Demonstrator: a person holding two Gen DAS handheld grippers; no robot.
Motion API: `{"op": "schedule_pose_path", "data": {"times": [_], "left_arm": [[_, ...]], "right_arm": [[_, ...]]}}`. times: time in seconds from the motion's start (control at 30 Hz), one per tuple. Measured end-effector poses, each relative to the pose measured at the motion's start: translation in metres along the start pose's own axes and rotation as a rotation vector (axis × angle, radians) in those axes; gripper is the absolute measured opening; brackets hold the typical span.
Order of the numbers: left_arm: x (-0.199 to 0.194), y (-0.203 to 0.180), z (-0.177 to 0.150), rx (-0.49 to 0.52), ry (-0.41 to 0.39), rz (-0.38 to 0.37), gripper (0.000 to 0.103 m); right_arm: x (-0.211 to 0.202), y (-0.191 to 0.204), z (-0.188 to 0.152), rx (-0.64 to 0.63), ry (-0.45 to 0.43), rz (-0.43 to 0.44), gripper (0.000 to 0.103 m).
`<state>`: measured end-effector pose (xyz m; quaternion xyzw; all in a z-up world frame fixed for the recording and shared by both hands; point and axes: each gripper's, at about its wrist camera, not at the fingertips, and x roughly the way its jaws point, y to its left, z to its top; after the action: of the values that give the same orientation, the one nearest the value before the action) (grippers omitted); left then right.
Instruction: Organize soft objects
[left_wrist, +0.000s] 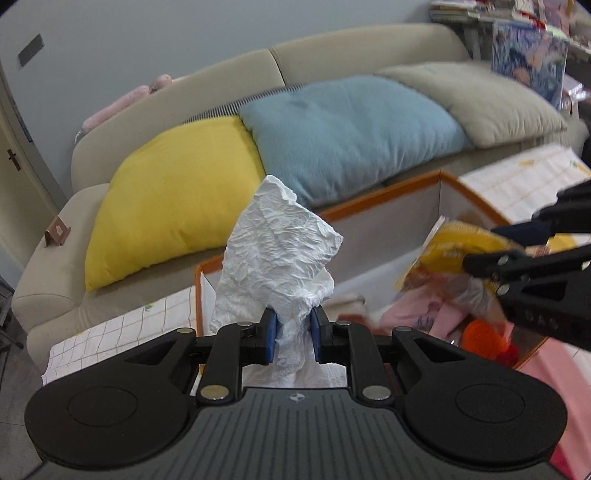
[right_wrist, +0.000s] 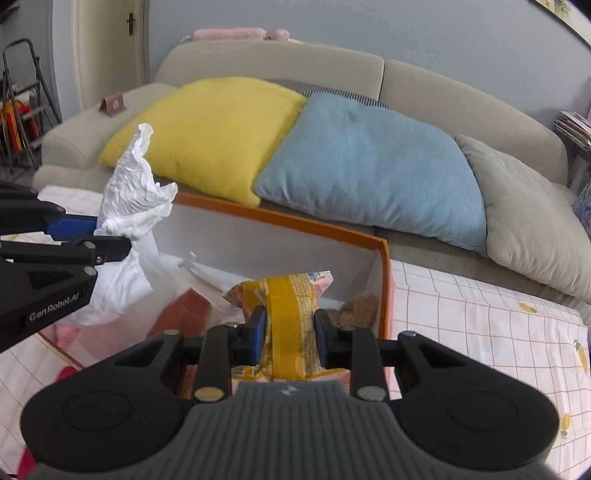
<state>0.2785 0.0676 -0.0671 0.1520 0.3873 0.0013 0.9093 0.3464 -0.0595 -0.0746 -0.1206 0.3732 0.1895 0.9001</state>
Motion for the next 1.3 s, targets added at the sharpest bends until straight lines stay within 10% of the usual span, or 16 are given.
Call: {"op": "schedule_pose_path", "data": {"times": [0.3, 0.57, 0.7, 1.3], "left_arm": [[0.027, -0.004, -0.005, 0.012, 0.126, -0.08, 0.023], [0.022, -0.006, -0.005, 0.051, 0.128, -0.061, 0.06], [0.006, -0.003, -0.001, 0.048, 0.088, -0.036, 0.067], [-0.146, 0.009, 0.034, -0.073, -0.246, -0.082, 0.087]], "right_arm": [[0.018, 0.009, 0.001, -0.052, 0.039, 0.004, 0.028], [0.013, 0.01, 0.004, -0.07, 0.042, -0.003, 0.041], [-0.002, 0.009, 0.008, -0.083, 0.009, -0.031, 0.061], [-0.149, -0.031, 0.016, 0.028, -0.21, -0.088, 0.081]]}}
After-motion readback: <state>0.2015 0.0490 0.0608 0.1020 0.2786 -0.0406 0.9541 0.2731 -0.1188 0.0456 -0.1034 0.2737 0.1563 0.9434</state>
